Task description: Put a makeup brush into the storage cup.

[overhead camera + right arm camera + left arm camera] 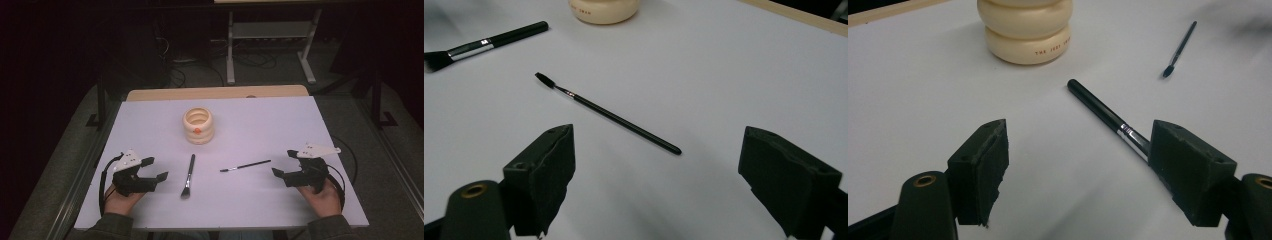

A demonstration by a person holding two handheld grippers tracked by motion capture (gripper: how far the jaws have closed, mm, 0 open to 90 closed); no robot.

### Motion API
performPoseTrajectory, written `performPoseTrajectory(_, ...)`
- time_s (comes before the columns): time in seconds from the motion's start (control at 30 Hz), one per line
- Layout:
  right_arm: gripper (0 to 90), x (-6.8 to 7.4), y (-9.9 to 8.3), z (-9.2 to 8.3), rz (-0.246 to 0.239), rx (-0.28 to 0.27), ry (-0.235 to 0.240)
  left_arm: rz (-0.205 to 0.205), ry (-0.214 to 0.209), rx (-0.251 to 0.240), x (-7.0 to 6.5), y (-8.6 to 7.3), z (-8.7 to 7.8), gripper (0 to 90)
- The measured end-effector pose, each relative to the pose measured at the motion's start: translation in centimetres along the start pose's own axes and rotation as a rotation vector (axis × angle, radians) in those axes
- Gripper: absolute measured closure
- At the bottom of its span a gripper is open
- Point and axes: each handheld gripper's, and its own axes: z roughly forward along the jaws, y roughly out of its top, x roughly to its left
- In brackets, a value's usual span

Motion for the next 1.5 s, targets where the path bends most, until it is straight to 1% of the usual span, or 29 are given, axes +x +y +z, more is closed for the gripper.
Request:
performPoseTrajectory(0.17,14.2,0.1,0.0,0.0,0.007,0.003,0.002,-0.003,0.000,0.000,0.1,0.1,0.0,24.1)
performPoseTrajectory(0.27,14.3,0.1,-0.1,-0.2,0.003,0.000,0.000,0.006,0.000,0.005,0.1,0.2,0.1,24.1)
performPoseTrajectory(0.3,14.3,0.0,-0.1,-0.2,0.001,-0.002,-0.001,0.000,-0.001,0.003,0.0,0.2,0.2,24.1)
performPoseTrajectory(0.43,14.3,0.0,-0.1,-0.3,0.004,-0.005,-0.002,0.009,0.001,0.004,-0.1,0.2,0.2,24.1)
performPoseTrajectory(0.7,14.5,0.2,0.0,-0.4,0.003,-0.007,-0.008,0.012,0.008,0.001,-0.4,0.5,0.3,24.1)
performPoseTrajectory(0.73,14.5,0.2,0.0,-0.4,0.002,-0.010,-0.009,0.007,0.008,-0.003,-0.5,0.5,0.3,24.1)
performPoseTrajectory(0.8,14.5,0.3,0.0,-0.4,0.003,-0.010,-0.010,0.014,0.010,-0.003,-0.6,0.7,0.4,24.1)
performPoseTrajectory(0.87,14.5,0.3,0.0,-0.4,-0.006,-0.014,-0.012,0.017,0.011,0.001,-0.7,0.8,0.4,24.1)
performPoseTrajectory(0.9,14.5,0.4,0.1,-0.4,-0.002,-0.014,-0.012,0.019,0.009,-0.001,-0.8,0.9,0.6,24.1)
performPoseTrajectory(0.93,14.5,0.4,0.0,-0.4,-0.005,-0.012,-0.012,0.035,0.009,0.004,-0.7,1.0,0.8,24.1)
performPoseTrajectory(0.97,14.5,0.4,0.0,-0.4,-0.002,-0.009,-0.013,0.035,0.009,0.004,-0.7,1.0,0.8,24.1)
performPoseTrajectory(1.0,14.5,0.4,0.0,-0.4,-0.005,-0.011,-0.014,0.018,0.009,0.004,-0.9,1.0,0.9,24.1)
performPoseTrajectory(1.03,14.5,0.4,0.0,-0.4,0.003,-0.011,-0.015,0.030,0.008,0.011,-0.9,1.1,1.1,24.1)
performPoseTrajectory(1.1,14.5,0.3,0.0,-0.4,0.002,-0.014,-0.017,0.033,0.007,0.014,-1.0,1.2,1.4,24.1)
performPoseTrajectory(1.13,14.5,0.3,0.0,-0.4,0.002,-0.014,-0.017,0.028,0.005,0.017,-1.1,1.3,1.5,24.1)
performPoseTrajectory(1.17,14.5,0.3,0.0,-0.4,0.003,-0.013,-0.016,0.043,0.006,0.020,-1.1,1.4,1.5,24.1)
performPoseTrajectory(1.2,14.5,0.4,0.0,-0.4,0.002,-0.014,-0.015,0.029,0.007,0.022,-1.2,1.4,1.6,24.1)
performPoseTrajectory(1.27,14.5,0.4,0.1,-0.3,-0.001,-0.012,-0.015,0.021,0.006,0.015,-1.4,1.5,1.8,24.1)
performPoseTrajectory(1.33,14.6,0.5,0.1,-0.3,-0.001,-0.008,-0.014,0.027,0.005,0.023,-1.4,1.6,2.0,24.1)
performPoseTrajectory(1.4,14.6,0.5,0.1,-0.3,-0.002,-0.009,-0.014,0.020,0.003,0.024,-1.6,1.7,2.3,24.1)
performPoseTrajectory(1.43,14.6,0.5,0.1,-0.3,0.002,-0.008,-0.015,0.038,0.004,0.032,-1.5,1.8,2.3,24.1)
performPoseTrajectory(1.47,14.6,0.5,0.1,-0.3,0.003,-0.007,-0.015,0.019,0.004,0.033,-1.6,1.8,2.5,24.1)
performPoseTrajectory(1.5,14.6,0.5,0.1,-0.3,0.005,-0.007,-0.014,0.035,0.005,0.033,-1.6,1.9,2.5,24.1)
